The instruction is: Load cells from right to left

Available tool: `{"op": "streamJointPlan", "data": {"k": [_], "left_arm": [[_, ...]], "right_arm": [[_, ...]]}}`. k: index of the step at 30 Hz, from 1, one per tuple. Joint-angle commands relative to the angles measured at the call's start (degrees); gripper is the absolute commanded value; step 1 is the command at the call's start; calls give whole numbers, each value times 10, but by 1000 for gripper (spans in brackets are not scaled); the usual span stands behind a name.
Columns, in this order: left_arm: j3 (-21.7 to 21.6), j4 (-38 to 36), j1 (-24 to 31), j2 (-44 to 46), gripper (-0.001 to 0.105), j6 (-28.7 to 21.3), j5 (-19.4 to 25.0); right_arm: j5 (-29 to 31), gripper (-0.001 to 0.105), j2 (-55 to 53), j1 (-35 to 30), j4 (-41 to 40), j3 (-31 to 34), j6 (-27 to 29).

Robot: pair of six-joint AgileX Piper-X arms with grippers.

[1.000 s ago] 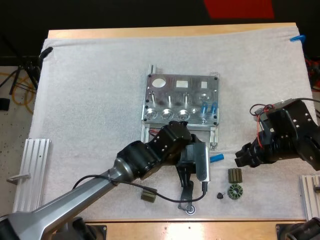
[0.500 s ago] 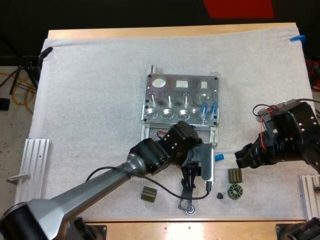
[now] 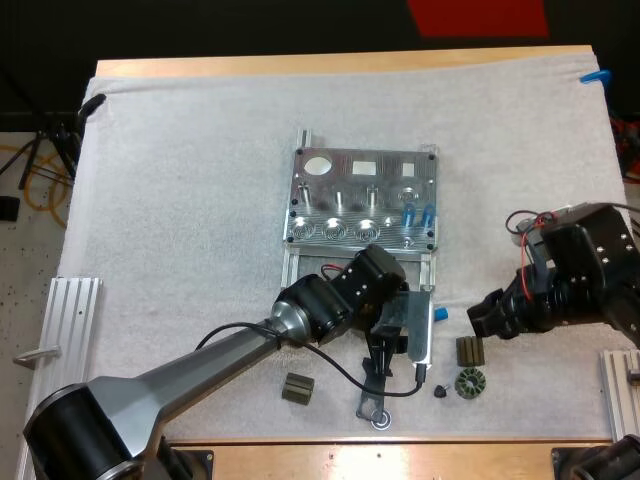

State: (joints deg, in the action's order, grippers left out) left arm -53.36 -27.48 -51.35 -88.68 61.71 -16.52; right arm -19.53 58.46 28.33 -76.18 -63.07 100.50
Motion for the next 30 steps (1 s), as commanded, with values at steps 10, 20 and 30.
{"op": "streamJointPlan", "data": {"k": [10,20,30], "left_arm": [[-3,27,-3,-27,52,-3,-5],[-3,51,-3,-66,52,-3,52],[-3,68,-3,-96,52,-3,61]], "right_arm": [[-26,46,-39,-2,22,72,-14],[-26,46,-54,-2,22,72,-17],[-26,46,-54,-2,22,72,-17]]}}
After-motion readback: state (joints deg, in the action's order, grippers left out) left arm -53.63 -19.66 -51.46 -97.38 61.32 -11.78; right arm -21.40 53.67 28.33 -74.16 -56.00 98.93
